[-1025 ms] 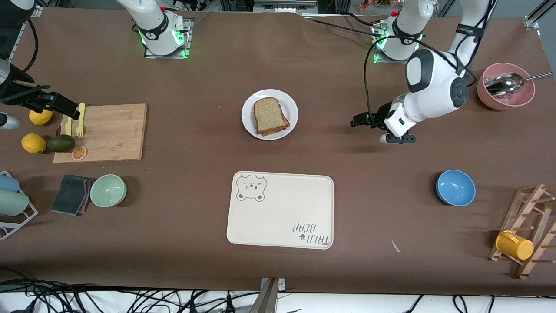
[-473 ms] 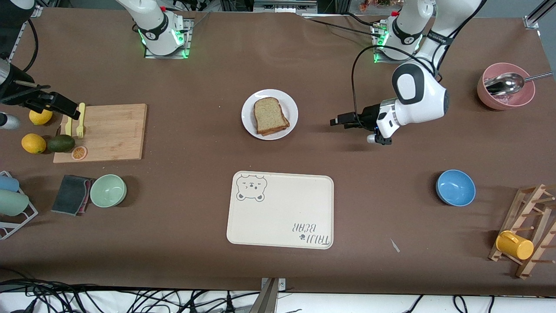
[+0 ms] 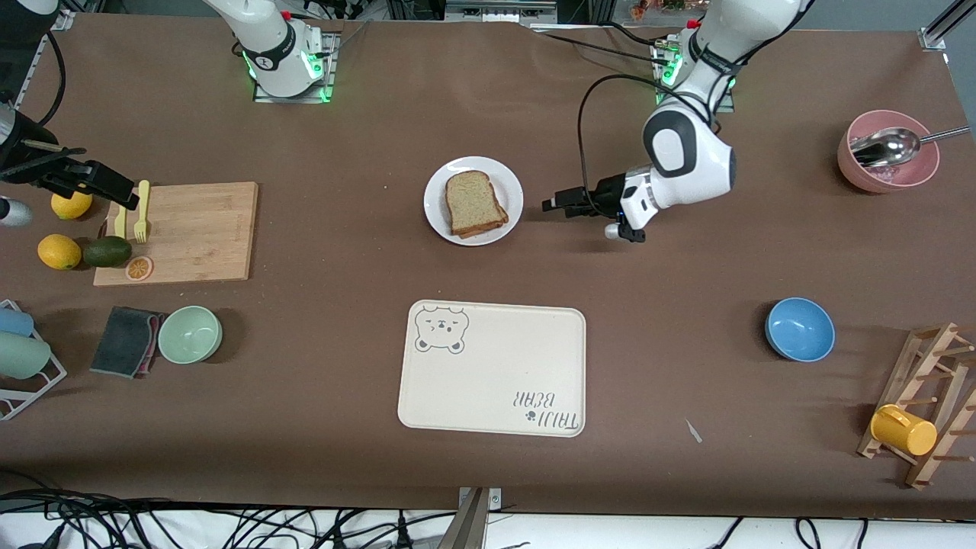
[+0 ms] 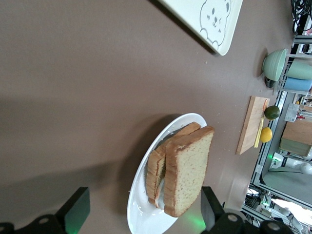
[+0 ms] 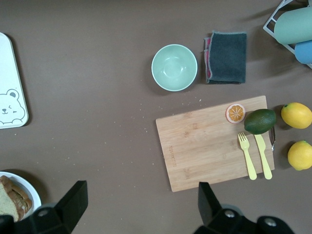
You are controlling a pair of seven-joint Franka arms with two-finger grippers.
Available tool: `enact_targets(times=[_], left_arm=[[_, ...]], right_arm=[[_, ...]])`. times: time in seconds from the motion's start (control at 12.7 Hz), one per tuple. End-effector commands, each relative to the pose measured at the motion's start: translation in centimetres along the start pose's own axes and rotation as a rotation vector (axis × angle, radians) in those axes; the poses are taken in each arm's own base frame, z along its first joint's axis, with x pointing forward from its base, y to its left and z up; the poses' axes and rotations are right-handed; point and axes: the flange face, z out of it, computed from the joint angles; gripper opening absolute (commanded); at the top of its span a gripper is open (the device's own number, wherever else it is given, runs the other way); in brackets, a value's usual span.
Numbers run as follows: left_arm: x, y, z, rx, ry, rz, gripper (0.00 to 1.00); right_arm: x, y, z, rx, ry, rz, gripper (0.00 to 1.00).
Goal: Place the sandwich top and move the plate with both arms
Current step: 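Move the left gripper toward the rim of the white plate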
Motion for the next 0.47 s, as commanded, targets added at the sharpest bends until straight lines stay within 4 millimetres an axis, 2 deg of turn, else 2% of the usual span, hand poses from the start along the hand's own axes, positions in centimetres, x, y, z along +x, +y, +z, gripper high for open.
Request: enact_targets(times=[0.0,0.39], left_arm=[[-1.1,-1.1,2.0,-0.019,0.026,0.013,1.0],[-4.0,-1.8,5.8,-0.052,0.052,-0.016,1.0]], right_arm=[[0.0,0.3,-0.6,0.019,-0.001,-0.014,1.0],[0.0,0.3,-0.6,0.017,-0.001,-0.014,1.0]])
